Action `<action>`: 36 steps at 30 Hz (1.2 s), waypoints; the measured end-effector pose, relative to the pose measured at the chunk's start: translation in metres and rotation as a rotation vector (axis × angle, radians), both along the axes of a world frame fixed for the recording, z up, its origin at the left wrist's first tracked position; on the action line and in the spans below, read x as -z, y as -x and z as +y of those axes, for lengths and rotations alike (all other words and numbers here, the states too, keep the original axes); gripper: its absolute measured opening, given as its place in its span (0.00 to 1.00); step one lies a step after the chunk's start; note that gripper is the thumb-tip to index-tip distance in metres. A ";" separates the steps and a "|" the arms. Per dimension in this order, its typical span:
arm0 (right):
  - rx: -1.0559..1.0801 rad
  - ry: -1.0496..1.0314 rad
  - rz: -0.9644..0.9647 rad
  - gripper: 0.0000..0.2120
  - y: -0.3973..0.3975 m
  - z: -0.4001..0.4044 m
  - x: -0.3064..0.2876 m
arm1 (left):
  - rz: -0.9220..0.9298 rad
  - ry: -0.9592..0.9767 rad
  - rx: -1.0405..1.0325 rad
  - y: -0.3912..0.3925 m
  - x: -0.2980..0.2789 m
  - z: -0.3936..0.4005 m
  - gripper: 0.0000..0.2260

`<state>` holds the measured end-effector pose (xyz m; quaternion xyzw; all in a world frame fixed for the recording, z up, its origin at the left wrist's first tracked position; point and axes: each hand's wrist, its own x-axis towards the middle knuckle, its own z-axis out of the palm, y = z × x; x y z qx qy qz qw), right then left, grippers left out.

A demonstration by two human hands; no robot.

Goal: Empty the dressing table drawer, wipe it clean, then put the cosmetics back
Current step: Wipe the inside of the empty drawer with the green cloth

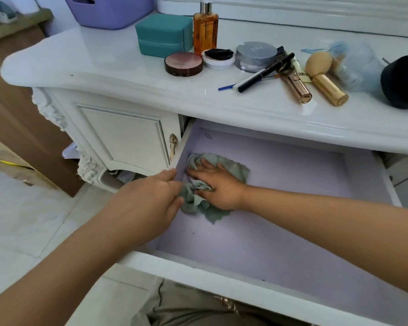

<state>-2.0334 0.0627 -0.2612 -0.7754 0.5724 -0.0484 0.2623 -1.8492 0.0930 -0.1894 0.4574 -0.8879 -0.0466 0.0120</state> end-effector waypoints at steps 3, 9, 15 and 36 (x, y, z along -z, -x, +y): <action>-0.097 0.049 -0.090 0.23 0.000 0.021 0.005 | -0.055 -0.038 -0.026 0.003 -0.004 0.000 0.16; -0.273 -0.158 -0.173 0.25 0.043 0.082 -0.004 | -0.066 -0.115 -0.005 -0.003 0.000 -0.006 0.21; -0.031 -0.304 -0.059 0.28 0.109 0.131 -0.015 | -0.073 -0.092 0.005 0.003 -0.001 0.000 0.20; 0.715 -0.385 0.262 0.69 0.146 0.085 -0.022 | -0.200 0.081 0.158 0.003 0.023 -0.018 0.22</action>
